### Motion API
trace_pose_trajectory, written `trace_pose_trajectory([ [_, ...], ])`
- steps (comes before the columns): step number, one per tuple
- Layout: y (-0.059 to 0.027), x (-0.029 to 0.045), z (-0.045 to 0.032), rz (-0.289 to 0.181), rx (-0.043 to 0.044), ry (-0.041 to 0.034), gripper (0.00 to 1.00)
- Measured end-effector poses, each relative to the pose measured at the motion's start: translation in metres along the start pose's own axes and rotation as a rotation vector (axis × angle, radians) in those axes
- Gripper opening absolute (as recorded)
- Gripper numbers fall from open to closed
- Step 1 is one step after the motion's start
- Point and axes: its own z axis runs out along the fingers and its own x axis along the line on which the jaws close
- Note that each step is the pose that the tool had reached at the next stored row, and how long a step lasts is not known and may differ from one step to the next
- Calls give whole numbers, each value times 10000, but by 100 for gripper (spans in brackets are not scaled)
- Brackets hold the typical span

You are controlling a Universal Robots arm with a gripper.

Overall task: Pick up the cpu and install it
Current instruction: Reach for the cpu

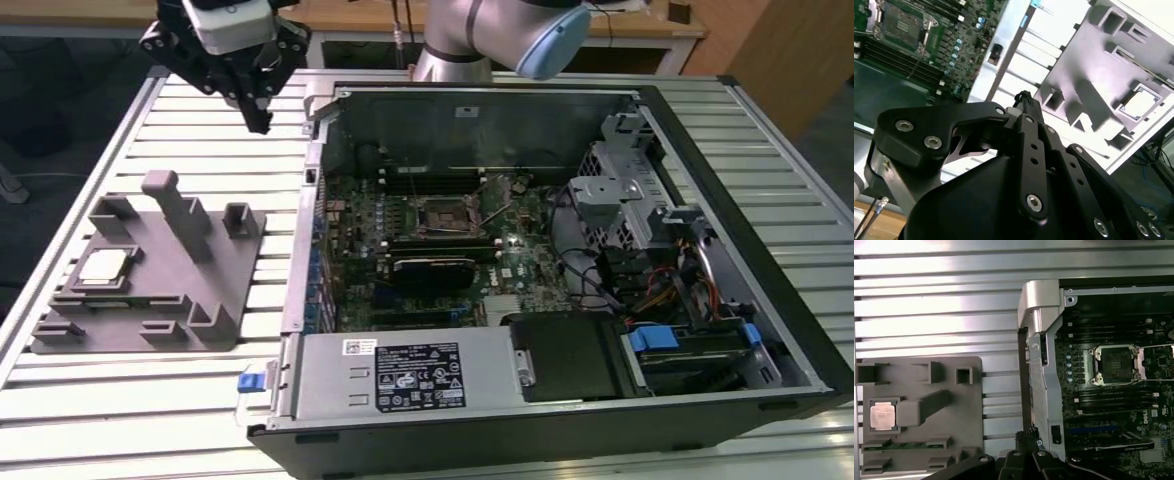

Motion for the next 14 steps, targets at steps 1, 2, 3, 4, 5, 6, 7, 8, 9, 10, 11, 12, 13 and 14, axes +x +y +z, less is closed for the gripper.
trace_pose_trajectory([
  [1,-2,28,0,0,0,-1,11],
  [2,-4,55,0,-1,1,-1,11],
  [3,-6,84,0,-2,0,-2,11],
  [4,-8,111,1,-1,0,-3,11],
  [5,-10,139,1,0,-1,-4,11],
  [6,-13,165,1,0,0,-4,11],
  [7,-15,190,1,0,0,-4,11],
  [8,-16,216,2,0,0,-5,11],
  [9,-19,242,2,-1,-1,-6,11],
  [10,-21,269,1,-1,0,-5,11],
  [11,-22,294,2,-1,0,-6,11],
  [12,-25,321,2,-2,0,-6,11],
  [13,-27,347,2,-1,0,-6,11],
  [14,-28,371,3,0,0,-7,11],
])
